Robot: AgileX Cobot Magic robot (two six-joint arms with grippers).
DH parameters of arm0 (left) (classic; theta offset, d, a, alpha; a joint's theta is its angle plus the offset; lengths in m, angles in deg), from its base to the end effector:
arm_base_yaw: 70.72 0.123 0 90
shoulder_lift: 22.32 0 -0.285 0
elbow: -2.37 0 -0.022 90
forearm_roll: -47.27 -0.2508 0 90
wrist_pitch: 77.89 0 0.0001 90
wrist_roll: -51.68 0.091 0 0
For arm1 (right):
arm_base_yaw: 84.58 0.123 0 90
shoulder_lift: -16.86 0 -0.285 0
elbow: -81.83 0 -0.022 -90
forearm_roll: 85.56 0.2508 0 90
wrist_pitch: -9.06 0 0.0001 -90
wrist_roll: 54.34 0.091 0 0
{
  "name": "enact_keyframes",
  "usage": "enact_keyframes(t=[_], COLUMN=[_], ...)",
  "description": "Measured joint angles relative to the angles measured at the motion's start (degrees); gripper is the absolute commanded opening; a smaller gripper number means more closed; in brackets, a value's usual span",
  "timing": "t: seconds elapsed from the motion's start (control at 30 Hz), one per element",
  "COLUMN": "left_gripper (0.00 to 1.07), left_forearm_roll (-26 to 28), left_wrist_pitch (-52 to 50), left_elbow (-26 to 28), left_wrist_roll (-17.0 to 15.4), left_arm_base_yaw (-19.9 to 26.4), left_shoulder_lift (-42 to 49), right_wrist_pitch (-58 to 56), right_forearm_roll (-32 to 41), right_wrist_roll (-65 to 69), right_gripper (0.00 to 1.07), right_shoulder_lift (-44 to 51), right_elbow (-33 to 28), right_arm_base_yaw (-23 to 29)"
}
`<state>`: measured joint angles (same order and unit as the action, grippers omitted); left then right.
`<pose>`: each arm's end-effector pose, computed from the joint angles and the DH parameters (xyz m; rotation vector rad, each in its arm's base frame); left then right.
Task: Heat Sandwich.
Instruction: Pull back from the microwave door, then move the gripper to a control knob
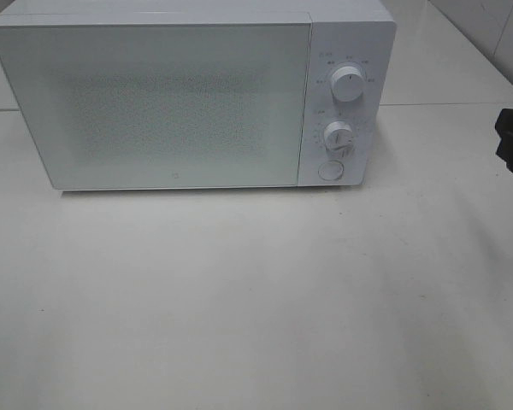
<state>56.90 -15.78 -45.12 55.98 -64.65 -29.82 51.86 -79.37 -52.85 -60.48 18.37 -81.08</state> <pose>-0.0080 -0.0144 0.2815 -0.0189 2.0334 -0.0872 0.2029 0.0057 0.2076 0.0924 1.7108 0.0608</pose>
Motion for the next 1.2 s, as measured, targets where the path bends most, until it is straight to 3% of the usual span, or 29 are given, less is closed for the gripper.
enact_keyframes(t=[0.13, 0.23, 0.27, 0.3, 0.63, 0.9, 1.2], left_gripper=[0.98, 0.98, 0.98, 0.98, 0.98, 0.98, 0.98], left_forearm_roll=[-0.06, -0.06, -0.06, -0.06, -0.06, -0.06, -0.06], left_wrist_pitch=[0.00, 0.00, 0.00, 0.00, 0.00, 0.00, 0.00], left_elbow=[0.00, 0.00, 0.00, 0.00, 0.00, 0.00, 0.00], left_wrist_roll=[0.00, 0.00, 0.00, 0.00, 0.00, 0.00, 0.00], left_arm_base_yaw=[0.00, 0.00, 0.00, 0.00, 0.00, 0.00, 0.00], left_shoulder_lift=[0.00, 0.00, 0.00, 0.00, 0.00, 0.00, 0.00], right_wrist_pitch=[3.90, 9.28, 9.28, 12.15, 24.12, 25.95, 26.13], right_forearm_roll=[2.69, 8.25, 8.25, 11.69, 26.36, 37.13, 44.06], right_wrist_roll=[-2.35, -8.54, -8.54, -11.69, -15.36, -16.73, -19.77], right_gripper=[0.75, 0.75, 0.75, 0.75, 0.75, 0.75, 0.75], right_shoulder_lift=[-3.32, -8.48, -8.48, -10.71, -20.23, -26.18, -29.97], right_elbow=[-0.69, -1.03, -1.03, -1.03, -0.97, 1.20, 6.47], right_arm_base_yaw=[2.98, 9.85, 9.85, 13.81, 28.59, 39.08, 45.95])
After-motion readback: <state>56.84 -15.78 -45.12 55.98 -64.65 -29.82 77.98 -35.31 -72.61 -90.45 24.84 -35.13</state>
